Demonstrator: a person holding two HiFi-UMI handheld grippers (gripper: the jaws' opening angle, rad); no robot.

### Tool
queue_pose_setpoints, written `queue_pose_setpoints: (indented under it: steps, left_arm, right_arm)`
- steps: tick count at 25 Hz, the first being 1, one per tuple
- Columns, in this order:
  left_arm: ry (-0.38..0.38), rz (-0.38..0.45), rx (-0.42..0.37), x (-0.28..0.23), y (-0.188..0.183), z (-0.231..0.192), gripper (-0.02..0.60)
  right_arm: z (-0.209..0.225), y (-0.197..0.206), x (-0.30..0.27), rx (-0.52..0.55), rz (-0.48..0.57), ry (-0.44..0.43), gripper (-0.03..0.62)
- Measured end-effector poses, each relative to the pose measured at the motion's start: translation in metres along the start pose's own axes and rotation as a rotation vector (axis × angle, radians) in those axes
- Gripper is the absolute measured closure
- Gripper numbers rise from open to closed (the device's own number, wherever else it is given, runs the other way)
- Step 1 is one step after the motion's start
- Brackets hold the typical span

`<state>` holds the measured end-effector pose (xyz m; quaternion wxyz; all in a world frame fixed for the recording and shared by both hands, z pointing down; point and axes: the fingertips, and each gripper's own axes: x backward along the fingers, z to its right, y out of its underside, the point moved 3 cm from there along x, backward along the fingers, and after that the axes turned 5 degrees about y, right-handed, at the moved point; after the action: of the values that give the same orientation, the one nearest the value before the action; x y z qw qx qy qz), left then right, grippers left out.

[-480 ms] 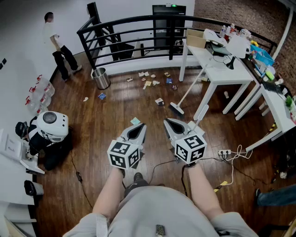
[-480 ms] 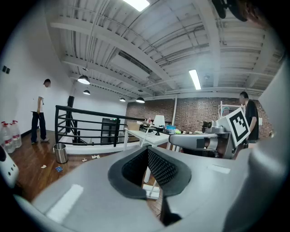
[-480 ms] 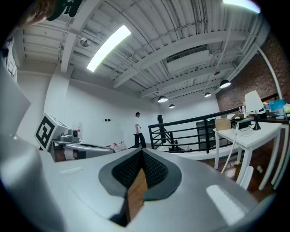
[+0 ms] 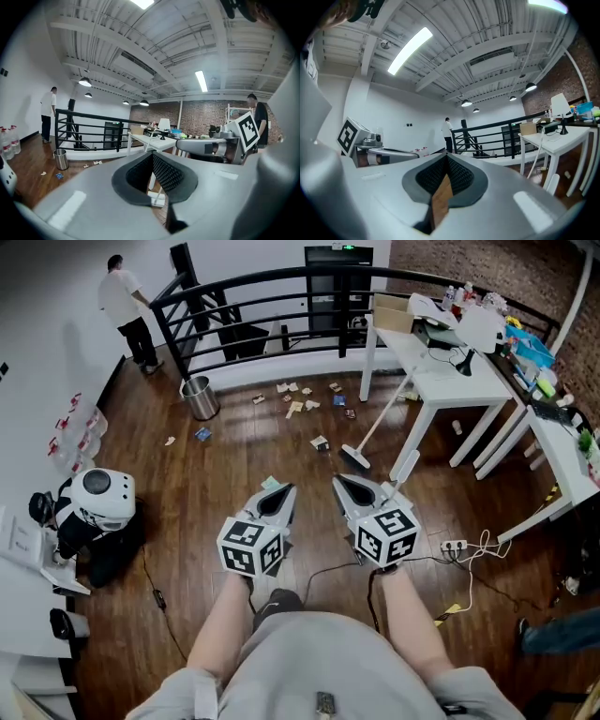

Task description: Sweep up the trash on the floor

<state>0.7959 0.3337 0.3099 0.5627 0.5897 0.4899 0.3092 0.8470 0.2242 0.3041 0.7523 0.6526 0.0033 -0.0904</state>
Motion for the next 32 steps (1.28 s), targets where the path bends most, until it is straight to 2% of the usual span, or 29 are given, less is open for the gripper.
queue_pose_setpoints:
  steps: [6,10,18,25,32]
  left_arm:
    - [0.024,-0.005,-0.007,-0.022,-0.007,-0.006,0.574]
    - [0.042,-0.01,-0.005,-0.045,-0.009,-0.029,0.575]
    - [0.142,-0.04,0.01,-0.135,-0.019,-0.107,0.575]
    - [0.249,-0.052,0.023,-0.22,-0.063,-0.196,0.574]
    - [0.319,-0.079,0.016,-0.293,-0.092,-0.243,0.575]
  right_arm:
    - [0.017,-0.005,-0.011,0.004,-0.002,0.014,0.594]
    - [0.037,-0.003,-0.032,-0.001,-0.015,0.042,0.594]
    - [0.098,-0.006,-0.112,0.003,-0.062,0.146,0.594]
    - [0.165,-0.043,-0.205,-0.022,-0.076,0.291,0.594]
    - [0.221,-0.068,-0.258,-0.036,-0.077,0.388,0.594]
